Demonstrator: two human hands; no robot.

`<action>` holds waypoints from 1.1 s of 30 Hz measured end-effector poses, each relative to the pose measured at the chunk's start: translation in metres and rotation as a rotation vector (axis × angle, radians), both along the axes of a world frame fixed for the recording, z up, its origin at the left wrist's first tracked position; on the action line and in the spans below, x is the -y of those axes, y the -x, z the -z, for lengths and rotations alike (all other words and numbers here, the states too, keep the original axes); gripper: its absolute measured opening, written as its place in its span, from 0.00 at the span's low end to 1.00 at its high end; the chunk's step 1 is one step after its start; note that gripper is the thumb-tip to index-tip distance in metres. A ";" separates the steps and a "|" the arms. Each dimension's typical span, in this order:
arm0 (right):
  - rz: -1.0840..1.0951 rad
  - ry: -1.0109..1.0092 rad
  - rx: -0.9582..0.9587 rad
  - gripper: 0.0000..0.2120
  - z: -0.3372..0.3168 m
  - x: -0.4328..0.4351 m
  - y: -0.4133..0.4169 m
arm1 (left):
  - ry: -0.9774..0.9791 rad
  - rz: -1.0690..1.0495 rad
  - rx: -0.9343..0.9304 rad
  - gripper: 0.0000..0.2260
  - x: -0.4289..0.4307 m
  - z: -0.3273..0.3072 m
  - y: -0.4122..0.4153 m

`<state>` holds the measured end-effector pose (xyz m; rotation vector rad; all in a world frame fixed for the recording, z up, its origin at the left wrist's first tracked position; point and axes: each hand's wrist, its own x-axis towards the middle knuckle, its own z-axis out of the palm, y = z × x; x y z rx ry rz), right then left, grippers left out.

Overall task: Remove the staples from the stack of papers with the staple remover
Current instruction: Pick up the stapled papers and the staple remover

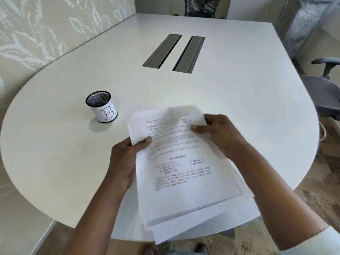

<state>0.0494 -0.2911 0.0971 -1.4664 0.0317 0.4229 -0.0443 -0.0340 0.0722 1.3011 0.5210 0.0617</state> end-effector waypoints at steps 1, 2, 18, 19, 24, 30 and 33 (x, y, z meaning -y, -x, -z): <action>0.003 0.109 0.005 0.15 0.012 0.000 -0.003 | -0.111 -0.009 -0.014 0.10 -0.002 0.009 0.001; 0.010 0.215 0.012 0.16 0.026 -0.001 -0.006 | -0.223 -0.007 -0.040 0.10 -0.004 0.018 0.003; 0.091 0.502 0.106 0.16 0.079 -0.006 -0.009 | -0.583 -0.037 -0.238 0.11 -0.001 0.049 0.002; 0.089 0.489 0.106 0.16 0.078 -0.006 -0.008 | -0.584 -0.066 -0.239 0.13 -0.001 0.047 0.001; 0.049 0.389 0.083 0.16 0.072 0.001 -0.010 | -0.681 -0.149 -0.199 0.27 -0.004 0.033 -0.015; -0.023 0.444 0.170 0.16 0.061 0.005 -0.015 | -0.767 -0.093 -0.145 0.28 -0.008 0.017 -0.047; -0.080 0.427 0.173 0.17 0.053 0.005 -0.017 | -0.734 -0.037 -0.136 0.24 -0.004 0.009 -0.062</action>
